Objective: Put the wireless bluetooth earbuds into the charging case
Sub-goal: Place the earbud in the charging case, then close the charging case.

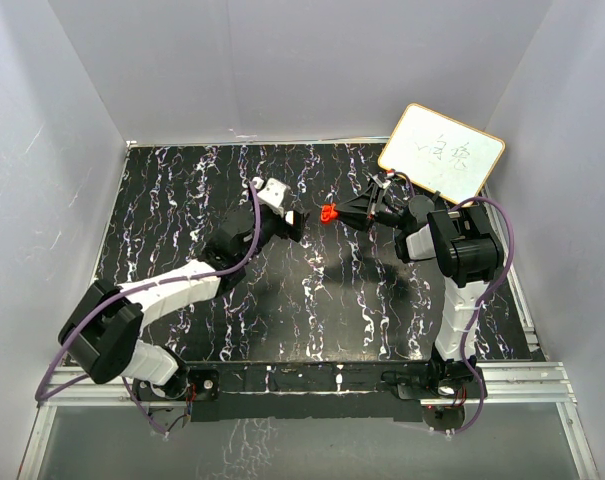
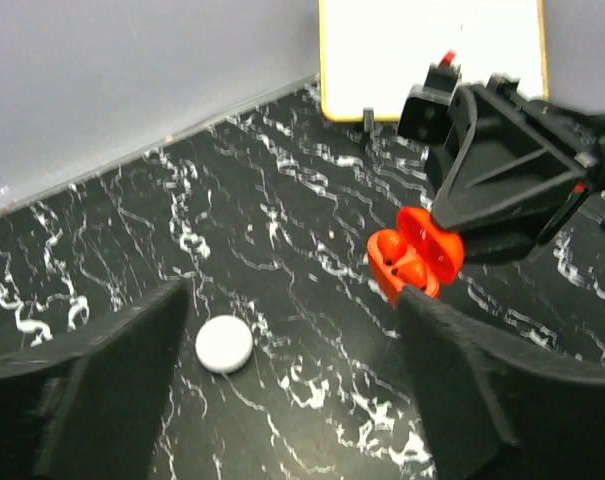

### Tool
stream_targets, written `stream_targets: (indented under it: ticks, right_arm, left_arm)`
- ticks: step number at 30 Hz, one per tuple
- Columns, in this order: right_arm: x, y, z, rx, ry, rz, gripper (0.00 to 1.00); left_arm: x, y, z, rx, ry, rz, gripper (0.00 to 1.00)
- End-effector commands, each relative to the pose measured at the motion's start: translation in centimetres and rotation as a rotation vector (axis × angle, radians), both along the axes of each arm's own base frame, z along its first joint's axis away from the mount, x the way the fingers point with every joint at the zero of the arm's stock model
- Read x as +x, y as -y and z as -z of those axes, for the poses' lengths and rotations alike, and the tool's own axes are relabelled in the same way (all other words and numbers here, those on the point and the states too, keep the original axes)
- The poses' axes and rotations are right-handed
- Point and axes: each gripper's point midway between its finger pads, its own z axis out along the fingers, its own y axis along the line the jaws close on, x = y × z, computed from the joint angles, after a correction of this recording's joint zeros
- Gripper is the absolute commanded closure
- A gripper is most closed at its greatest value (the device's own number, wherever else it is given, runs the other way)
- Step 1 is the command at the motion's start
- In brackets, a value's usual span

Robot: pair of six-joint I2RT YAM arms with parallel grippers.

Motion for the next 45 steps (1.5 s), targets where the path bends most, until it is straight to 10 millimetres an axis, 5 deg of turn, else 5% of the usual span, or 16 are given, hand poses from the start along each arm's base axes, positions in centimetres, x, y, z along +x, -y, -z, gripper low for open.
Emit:
stream_targets:
  ticks: [1, 16, 26, 45]
  right_arm:
    - [-2.6, 0.2, -3.8, 0.029, 0.395, -0.006, 1.0]
    - [-0.7, 0.2, -5.1, 0.081, 0.37, 0.036, 1.0]
    - [-0.6, 0.2, -5.3, 0.09, 0.36, 0.043, 1.0]
    - [-1.1, 0.1, -2.5, 0.062, 0.306, 0.047, 1.0]
  left_arm:
    - [0.3, -0.2, 1.9, -0.037, -0.142, -0.037, 0.07]
    - [-1.9, 2.4, 6.0, -0.018, -0.071, 0.14, 0.01]
    - [-0.2, 5.0, 5.9, -0.015, 0.05, 0.142, 0.01]
    - [1.3, 5.6, 6.2, -0.074, 0.125, 0.11, 0.01]
